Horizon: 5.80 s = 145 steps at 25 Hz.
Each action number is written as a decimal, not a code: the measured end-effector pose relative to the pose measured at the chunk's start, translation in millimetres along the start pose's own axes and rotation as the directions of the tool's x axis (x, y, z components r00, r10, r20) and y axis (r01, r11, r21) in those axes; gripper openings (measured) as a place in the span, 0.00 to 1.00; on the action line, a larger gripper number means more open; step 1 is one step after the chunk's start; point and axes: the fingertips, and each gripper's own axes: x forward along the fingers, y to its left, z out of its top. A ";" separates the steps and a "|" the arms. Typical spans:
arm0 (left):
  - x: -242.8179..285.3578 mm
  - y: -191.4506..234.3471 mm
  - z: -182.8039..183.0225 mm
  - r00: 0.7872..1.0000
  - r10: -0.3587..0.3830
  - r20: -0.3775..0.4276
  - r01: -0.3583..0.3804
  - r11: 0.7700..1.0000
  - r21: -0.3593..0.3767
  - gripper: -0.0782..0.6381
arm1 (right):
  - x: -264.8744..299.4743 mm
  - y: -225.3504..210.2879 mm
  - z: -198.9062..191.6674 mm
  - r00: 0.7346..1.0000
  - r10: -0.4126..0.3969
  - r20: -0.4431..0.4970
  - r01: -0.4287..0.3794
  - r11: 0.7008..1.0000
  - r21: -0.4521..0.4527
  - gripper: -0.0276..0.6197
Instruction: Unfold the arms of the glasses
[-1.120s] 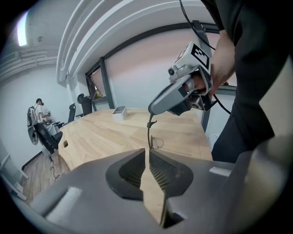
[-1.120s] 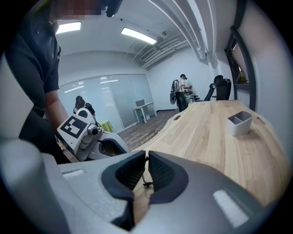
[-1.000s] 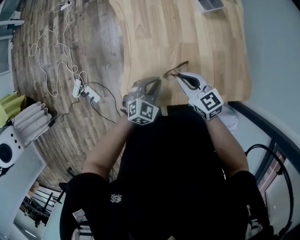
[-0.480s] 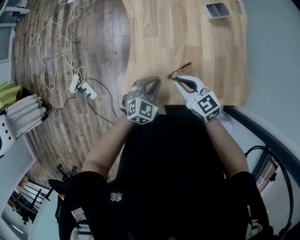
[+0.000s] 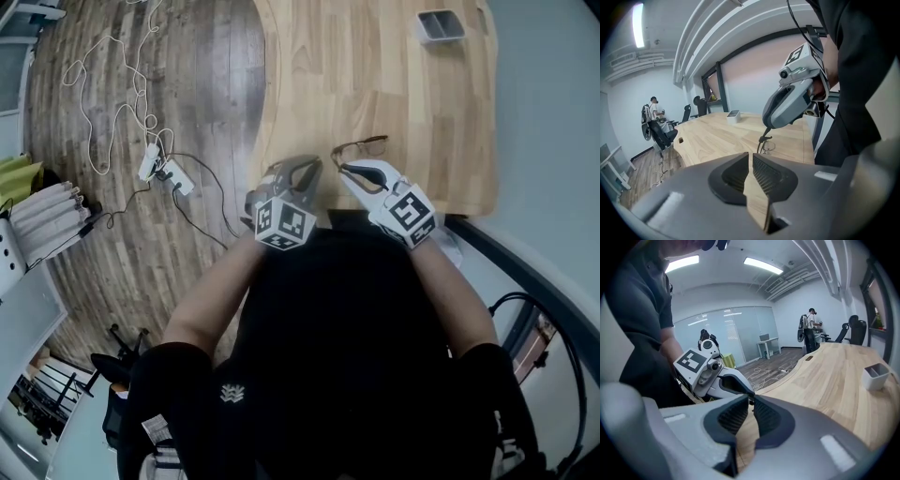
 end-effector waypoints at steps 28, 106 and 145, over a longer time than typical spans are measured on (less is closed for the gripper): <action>48.7 5.3 -3.0 0.999 -0.019 -0.051 0.016 0.998 -0.063 0.16 | -26.4 -63.1 -17.9 0.997 -0.071 0.013 0.070 0.995 0.071 0.13; 30.2 14.6 -39.0 0.991 -0.057 -0.122 0.043 0.992 -0.115 0.16 | 65.5 -91.4 -88.0 0.937 -0.150 -0.315 0.142 0.989 -0.048 0.06; 72.5 -28.8 25.8 0.979 -0.206 0.011 0.202 0.948 -0.244 0.25 | -9.0 -73.0 -86.8 0.995 -0.091 -0.038 0.088 0.992 -0.087 0.07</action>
